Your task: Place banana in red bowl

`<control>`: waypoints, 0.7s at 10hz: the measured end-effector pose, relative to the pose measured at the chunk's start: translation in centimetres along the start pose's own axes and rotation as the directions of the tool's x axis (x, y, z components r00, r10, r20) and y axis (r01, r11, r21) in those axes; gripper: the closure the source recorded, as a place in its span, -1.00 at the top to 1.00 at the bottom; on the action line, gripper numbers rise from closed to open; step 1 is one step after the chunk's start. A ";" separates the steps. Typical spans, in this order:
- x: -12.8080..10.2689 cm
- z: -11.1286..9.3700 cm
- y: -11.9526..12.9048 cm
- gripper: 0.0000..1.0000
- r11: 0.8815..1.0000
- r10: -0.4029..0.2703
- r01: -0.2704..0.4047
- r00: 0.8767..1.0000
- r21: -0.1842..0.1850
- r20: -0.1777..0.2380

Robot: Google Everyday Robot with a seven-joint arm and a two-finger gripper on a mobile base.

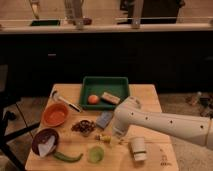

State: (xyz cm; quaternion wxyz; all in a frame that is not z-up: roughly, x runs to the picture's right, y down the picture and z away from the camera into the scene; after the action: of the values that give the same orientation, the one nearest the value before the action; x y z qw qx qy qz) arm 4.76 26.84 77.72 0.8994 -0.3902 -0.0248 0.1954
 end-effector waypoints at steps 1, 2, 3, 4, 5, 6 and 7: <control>0.0 0.2 -0.2 -0.37 1.000 0.007 -0.007 1.000 -0.001 -0.003; 0.0 0.3 -0.3 -0.53 1.000 0.011 -0.011 1.000 -0.003 -0.006; 0.1 0.5 -0.4 -0.74 1.000 0.017 -0.017 1.000 -0.007 -0.009; 0.1 0.6 -0.4 -0.90 1.000 0.018 -0.018 1.000 -0.012 -0.012; 0.2 0.8 -0.5 -0.99 1.000 0.020 -0.020 1.000 -0.017 -0.016; 0.2 0.9 -0.5 -1.00 1.000 0.022 -0.022 1.000 -0.020 -0.019; 0.3 0.9 -0.5 -1.00 1.000 0.022 -0.022 1.000 -0.020 -0.020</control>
State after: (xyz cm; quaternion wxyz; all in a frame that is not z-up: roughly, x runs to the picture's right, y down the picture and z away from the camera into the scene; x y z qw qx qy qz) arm 5.03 27.25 78.71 0.8934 -0.4013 -0.0136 0.2013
